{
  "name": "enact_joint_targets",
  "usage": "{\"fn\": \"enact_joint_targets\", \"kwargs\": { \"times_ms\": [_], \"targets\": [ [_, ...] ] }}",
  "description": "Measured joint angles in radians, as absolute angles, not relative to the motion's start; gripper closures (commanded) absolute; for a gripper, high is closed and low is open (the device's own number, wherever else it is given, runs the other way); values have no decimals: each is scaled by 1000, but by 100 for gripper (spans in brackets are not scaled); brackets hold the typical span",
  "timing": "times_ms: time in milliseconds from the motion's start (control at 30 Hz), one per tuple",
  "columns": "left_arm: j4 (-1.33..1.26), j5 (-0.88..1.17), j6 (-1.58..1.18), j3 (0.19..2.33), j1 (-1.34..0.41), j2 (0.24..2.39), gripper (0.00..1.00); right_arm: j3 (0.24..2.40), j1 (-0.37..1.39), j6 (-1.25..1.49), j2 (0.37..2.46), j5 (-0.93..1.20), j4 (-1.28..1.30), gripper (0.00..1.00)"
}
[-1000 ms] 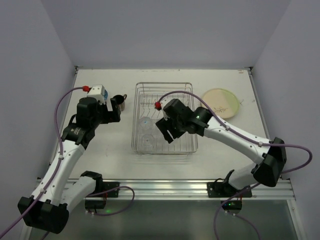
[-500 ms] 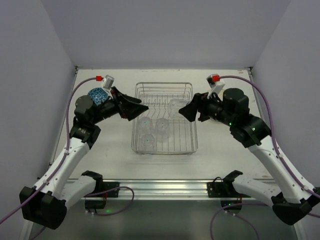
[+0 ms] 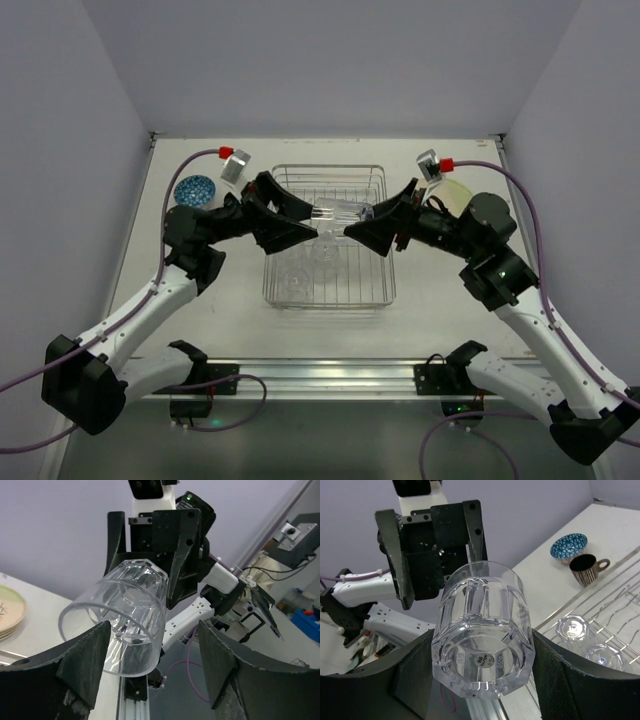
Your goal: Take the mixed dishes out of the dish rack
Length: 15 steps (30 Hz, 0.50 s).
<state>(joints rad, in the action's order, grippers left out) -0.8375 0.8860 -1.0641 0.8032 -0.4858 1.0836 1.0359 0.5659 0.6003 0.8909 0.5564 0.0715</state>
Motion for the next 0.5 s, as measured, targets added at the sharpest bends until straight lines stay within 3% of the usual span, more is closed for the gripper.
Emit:
{"fn": "enact_joint_targets", "kwargs": {
  "times_ms": [133, 167, 200, 267, 300, 333, 400, 467, 500],
  "targets": [
    [-886, 898, -1100, 810, -527, 1103, 42, 1028, 564, 617, 895, 603, -5, 100],
    [-896, 900, -1109, 810, -533, 1107, 49, 1026, 564, 620, 897, 615, -26, 100],
    [-902, 904, -1116, 810, -538, 1110, 62, 1024, 564, 624, 898, 623, -42, 100],
    [-912, 909, -1129, 810, -543, 1113, 74, 1021, 564, 629, 899, 632, -69, 100],
    [-917, 912, -1135, 810, -545, 1113, 89, 1021, 564, 630, 901, 635, -79, 100],
    [-926, 916, -1142, 812, -545, 1112, 97, 1020, 562, 628, 904, 635, -85, 100],
    [-936, 920, -1141, 817, -545, 1110, 100, 1015, 559, 638, 910, 646, -98, 100],
    [-930, 926, -1133, 820, -544, 1109, 100, 1014, 558, 638, 912, 646, -105, 65],
    [-919, 926, -1128, 825, -544, 1108, 100, 1013, 558, 638, 912, 646, -106, 4]
  ]
}}
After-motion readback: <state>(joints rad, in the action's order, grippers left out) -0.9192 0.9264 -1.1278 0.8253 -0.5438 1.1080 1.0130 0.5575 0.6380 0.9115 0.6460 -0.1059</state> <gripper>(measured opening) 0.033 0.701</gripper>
